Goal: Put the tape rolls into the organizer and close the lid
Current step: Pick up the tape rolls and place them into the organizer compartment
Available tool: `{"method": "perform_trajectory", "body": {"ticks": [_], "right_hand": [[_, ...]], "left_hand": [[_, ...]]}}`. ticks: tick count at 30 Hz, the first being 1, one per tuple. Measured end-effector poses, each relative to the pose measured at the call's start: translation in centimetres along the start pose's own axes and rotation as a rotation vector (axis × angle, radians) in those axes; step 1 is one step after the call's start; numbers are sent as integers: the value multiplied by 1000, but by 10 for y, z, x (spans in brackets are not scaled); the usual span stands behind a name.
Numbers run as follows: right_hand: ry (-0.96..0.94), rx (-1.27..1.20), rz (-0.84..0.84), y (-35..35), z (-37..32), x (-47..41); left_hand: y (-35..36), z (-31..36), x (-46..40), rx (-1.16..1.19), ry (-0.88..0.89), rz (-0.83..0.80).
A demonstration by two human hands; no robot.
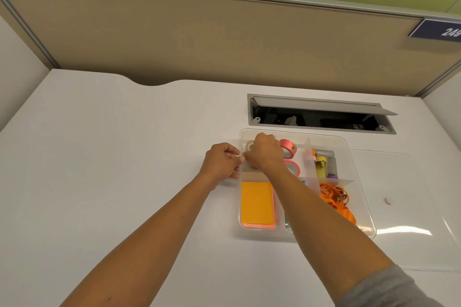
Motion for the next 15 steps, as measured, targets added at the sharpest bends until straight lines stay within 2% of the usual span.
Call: {"method": "perform_trajectory", "body": {"ticks": [10,15], "right_hand": [[-3,11,28,2,-1,1],[17,-59,0,-6,1,3]], "left_hand": [[0,1,2,-14,-4,5],[-2,1,5,-20,-1,20]]}}
Point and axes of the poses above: each hand's wrist, its own x-axis away from the middle knuckle, its own y-axis out of the palm, z = x × y, the point moved 9 cm from there along -x, towards the middle knuckle, and after that the axes turned 12 degrees about -y, right-handed, at the moved point
